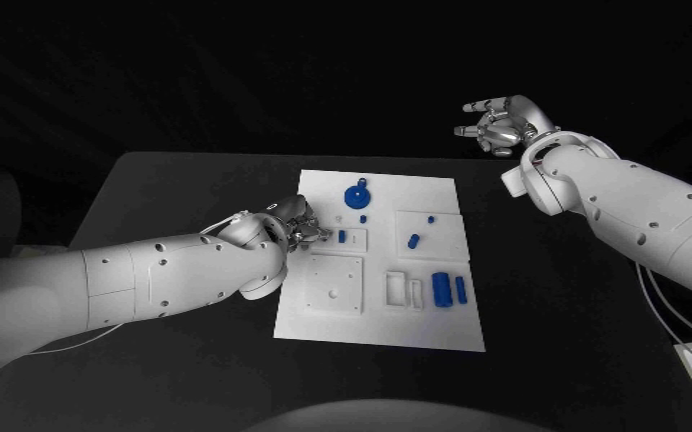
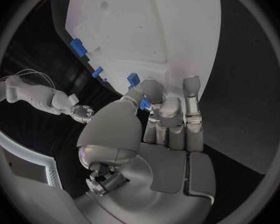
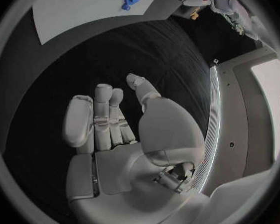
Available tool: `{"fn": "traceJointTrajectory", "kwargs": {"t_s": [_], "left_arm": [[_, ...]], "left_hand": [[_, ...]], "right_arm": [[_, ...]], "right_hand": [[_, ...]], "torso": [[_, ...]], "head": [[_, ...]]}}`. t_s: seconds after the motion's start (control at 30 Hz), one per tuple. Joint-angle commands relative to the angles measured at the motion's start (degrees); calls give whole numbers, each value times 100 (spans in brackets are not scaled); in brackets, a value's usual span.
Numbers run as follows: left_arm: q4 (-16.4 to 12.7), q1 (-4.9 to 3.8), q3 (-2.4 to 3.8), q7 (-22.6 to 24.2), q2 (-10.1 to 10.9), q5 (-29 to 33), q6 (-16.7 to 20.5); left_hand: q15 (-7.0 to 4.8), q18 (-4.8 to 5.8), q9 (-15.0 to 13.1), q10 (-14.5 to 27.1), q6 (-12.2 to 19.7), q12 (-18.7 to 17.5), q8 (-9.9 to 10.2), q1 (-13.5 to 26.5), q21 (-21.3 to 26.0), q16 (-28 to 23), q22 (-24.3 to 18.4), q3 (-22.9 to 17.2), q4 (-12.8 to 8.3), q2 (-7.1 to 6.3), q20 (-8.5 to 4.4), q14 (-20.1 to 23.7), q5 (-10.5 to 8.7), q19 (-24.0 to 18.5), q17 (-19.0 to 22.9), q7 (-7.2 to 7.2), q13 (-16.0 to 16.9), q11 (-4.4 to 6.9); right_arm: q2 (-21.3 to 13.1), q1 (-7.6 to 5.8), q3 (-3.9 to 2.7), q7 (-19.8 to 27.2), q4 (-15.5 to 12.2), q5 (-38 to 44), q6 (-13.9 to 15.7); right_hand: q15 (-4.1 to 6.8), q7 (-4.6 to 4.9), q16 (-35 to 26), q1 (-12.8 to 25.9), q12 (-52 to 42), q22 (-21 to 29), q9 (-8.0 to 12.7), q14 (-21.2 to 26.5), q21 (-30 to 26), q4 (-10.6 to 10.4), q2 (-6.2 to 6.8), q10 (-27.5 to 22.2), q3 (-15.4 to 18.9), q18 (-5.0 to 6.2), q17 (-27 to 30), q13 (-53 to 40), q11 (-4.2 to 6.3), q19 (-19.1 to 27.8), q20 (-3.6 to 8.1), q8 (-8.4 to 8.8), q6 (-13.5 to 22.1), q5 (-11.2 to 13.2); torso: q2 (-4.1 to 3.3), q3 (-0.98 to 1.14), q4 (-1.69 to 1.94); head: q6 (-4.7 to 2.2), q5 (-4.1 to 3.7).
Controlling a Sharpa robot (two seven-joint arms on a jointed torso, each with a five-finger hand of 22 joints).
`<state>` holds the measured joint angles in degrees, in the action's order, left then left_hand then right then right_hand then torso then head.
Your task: Assemble the parts on the task board
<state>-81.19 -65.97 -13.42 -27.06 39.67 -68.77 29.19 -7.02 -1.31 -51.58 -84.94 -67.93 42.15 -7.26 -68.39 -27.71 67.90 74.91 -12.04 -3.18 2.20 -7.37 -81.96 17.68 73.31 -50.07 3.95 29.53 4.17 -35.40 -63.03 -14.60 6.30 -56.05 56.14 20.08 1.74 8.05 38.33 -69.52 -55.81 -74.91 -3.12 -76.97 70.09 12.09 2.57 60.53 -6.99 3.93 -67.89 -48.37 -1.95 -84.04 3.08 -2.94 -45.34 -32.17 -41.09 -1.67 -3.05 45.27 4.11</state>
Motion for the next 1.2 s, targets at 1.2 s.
{"fn": "traceJointTrajectory", "kwargs": {"t_s": [1.2], "left_arm": [[121,52,-40,-292,28,67,-803]], "left_hand": [[5,-54,125,-169,-705,-30,11,-52,19,28,114,-84,-157,131,28,41,112,-22,9,-626,14,121]], "right_arm": [[9,5,-3,32,5,39,-93]], "right_hand": [[24,8,-20,65,9,-961,-7,26,-7,-13,-4,-17,-36,27,6,-6,24,-267,7,-19,-39,-30]], "torso": [[0,3,-5]], "head": [[25,17]]}}
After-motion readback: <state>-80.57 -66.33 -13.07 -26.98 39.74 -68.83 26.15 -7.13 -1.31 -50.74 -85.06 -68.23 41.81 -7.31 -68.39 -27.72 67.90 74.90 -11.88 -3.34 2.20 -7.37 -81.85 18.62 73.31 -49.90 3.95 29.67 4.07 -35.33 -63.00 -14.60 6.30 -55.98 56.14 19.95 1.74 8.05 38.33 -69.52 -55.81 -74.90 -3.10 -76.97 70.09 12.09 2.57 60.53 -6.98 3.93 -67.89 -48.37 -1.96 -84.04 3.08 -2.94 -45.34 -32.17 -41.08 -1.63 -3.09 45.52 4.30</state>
